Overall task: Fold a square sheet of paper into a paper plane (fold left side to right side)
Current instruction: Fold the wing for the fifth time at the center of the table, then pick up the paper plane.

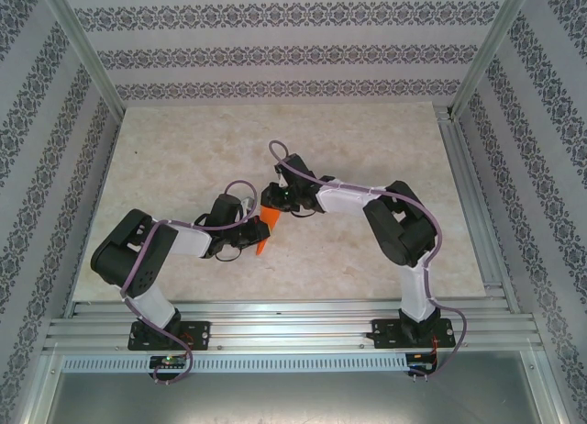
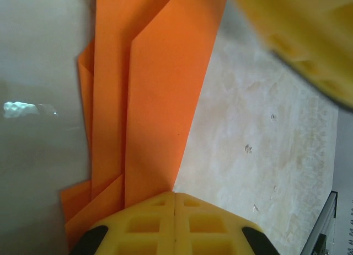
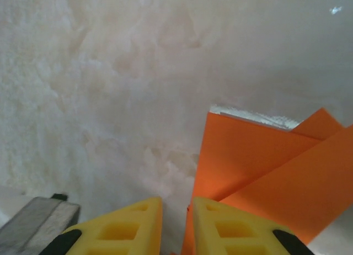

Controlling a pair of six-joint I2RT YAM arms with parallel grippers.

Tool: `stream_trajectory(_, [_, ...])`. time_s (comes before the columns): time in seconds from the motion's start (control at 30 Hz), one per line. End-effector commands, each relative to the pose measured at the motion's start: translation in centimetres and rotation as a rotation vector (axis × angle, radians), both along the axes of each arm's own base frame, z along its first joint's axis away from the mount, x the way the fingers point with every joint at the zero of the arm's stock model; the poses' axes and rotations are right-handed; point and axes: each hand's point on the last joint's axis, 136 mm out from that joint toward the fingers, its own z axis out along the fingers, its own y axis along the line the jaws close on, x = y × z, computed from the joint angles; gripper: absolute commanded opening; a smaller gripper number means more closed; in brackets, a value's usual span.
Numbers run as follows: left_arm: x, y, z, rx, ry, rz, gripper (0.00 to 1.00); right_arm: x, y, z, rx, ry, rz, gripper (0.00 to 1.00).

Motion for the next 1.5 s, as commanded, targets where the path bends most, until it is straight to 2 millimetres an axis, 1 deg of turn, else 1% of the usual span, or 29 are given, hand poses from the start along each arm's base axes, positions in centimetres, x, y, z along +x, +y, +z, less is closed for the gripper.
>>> stream_trajectory(0.0, [-3.2, 1.6, -3.3, 0.093, 0.134, -0.010, 0.00, 0.4, 0.4, -1.6, 0.020, 0.052, -0.037, 0.22])
stream_trajectory(0.1, [-3.2, 1.6, -2.9, 0.081, 0.129, -0.010, 0.03, -0.1, -0.8, -4.3, -0.057, 0.087, -0.045, 0.22])
stream_trajectory(0.17, [-3.4, 1.7, -2.6, 0.085, 0.128, -0.014, 0.06, -0.4, -1.6, -5.6, -0.105, 0.103, -0.045, 0.22])
stream_trajectory(0.33, [-4.6, 2.1, -2.2, 0.099, 0.146, -0.034, 0.08, -0.7, -3.0, -7.6, -0.181, 0.127, -0.052, 0.22])
stream_trajectory(0.47, [-5.7, 2.3, -1.9, 0.089, 0.165, -0.049, 0.09, -0.5, -3.6, -8.1, -0.218, 0.124, -0.047, 0.22])
stream_trajectory(0.73, [-7.8, 3.0, -1.8, 0.096, 0.192, -0.079, 0.09, -0.1, -4.1, -8.0, -0.231, 0.117, -0.053, 0.22])
stream_trajectory(0.87, [-9.2, 3.1, -2.1, 0.076, 0.228, -0.108, 0.08, 0.0, -4.2, -8.0, -0.238, 0.117, -0.051, 0.22])
stream_trajectory(0.97, [-10.6, 3.8, -2.5, 0.082, 0.249, -0.101, 0.08, 0.1, -4.1, -7.9, -0.230, 0.114, -0.049, 0.22])
stream_trajectory(1.03, [-11.0, 4.2, -2.2, 0.085, 0.248, -0.093, 0.08, 0.3, -3.6, -7.4, -0.206, 0.106, -0.042, 0.22])
stream_trajectory(1.07, [-10.9, 4.1, -1.5, 0.075, 0.233, -0.090, 0.08, 0.5, -3.3, -6.9, -0.187, 0.093, -0.038, 0.22])
stream_trajectory(1.13, [-10.3, 4.3, 0.2, 0.076, 0.190, -0.080, 0.12, 1.1, -2.6, -5.3, -0.152, 0.057, -0.033, 0.22])
stream_trajectory(1.23, [-8.7, 4.9, 4.0, 0.093, 0.094, -0.053, 0.24, 2.1, -2.2, -1.4, -0.107, -0.022, -0.015, 0.24])
stream_trajectory(1.3, [-7.6, 5.8, 6.1, 0.112, 0.040, -0.023, 0.37, 2.7, -2.7, 1.6, -0.090, -0.083, -0.016, 0.29])
stream_trajectory(1.37, [-6.8, 6.6, 6.9, 0.125, 0.016, 0.002, 0.43, 2.9, -3.7, 3.6, -0.089, -0.120, -0.024, 0.33])
stream_trajectory(1.43, [-6.1, 6.9, 6.6, 0.132, 0.026, 0.012, 0.44, 2.6, -4.8, 4.8, -0.094, -0.135, -0.029, 0.35])
stream_trajectory(1.47, [-5.9, 6.7, 6.3, 0.132, 0.036, 0.003, 0.44, 2.4, -5.3, 5.1, -0.102, -0.141, -0.027, 0.35])
